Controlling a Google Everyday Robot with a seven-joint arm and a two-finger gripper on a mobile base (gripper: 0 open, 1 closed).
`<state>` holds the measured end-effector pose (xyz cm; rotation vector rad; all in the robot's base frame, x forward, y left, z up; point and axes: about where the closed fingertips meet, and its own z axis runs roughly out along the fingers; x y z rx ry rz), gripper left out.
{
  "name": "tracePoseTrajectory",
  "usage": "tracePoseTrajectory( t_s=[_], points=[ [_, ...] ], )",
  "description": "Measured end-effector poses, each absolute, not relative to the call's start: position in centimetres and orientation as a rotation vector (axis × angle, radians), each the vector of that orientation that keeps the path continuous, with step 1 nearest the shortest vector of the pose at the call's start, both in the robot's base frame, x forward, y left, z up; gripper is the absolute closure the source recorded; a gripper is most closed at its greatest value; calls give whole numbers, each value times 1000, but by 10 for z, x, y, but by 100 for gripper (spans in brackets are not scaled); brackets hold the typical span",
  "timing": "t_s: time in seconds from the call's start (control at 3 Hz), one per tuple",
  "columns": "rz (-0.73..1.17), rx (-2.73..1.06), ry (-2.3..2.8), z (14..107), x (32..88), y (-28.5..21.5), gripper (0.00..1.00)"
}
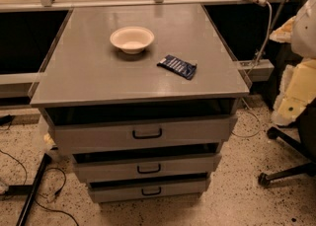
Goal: Open middle drawer
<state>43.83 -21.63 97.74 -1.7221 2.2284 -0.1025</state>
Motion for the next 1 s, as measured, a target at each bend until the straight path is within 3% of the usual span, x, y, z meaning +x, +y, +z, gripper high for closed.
tracePoseTrajectory(
  t_s=[1.0],
  points=[
    [-62, -1836, 2125, 940, 420, -205, 0]
  ],
)
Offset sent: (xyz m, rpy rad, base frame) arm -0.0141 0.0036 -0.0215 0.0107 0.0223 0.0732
